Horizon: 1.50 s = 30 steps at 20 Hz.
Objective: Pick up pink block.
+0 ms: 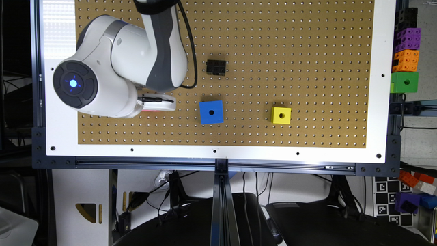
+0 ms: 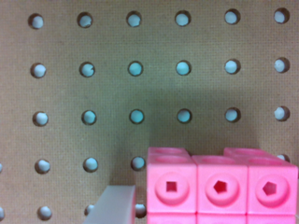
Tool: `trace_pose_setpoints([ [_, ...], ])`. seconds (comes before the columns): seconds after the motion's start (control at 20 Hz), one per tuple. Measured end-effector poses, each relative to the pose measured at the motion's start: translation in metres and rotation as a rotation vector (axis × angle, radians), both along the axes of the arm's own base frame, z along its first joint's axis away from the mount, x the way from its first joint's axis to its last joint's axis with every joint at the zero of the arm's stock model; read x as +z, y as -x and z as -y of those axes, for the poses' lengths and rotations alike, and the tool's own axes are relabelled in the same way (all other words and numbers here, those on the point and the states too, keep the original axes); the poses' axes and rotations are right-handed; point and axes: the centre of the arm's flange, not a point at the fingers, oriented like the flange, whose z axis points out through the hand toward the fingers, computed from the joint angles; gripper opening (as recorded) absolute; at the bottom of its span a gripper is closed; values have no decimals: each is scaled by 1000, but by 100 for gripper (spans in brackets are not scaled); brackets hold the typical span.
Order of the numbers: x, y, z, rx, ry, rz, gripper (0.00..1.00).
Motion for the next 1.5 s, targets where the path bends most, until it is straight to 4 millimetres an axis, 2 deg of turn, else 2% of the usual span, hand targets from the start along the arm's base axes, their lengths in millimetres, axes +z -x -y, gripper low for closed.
trace_pose_setpoints([
  [0.05, 0, 0, 0, 0, 0, 1, 0],
  [0.75, 6, 0, 1, -1, -2, -7, 0],
  [1.2, 55, -1, 1, 0, -3, -18, 0],
  [1.5, 96, 1, 1, 1, -1, -19, 0],
])
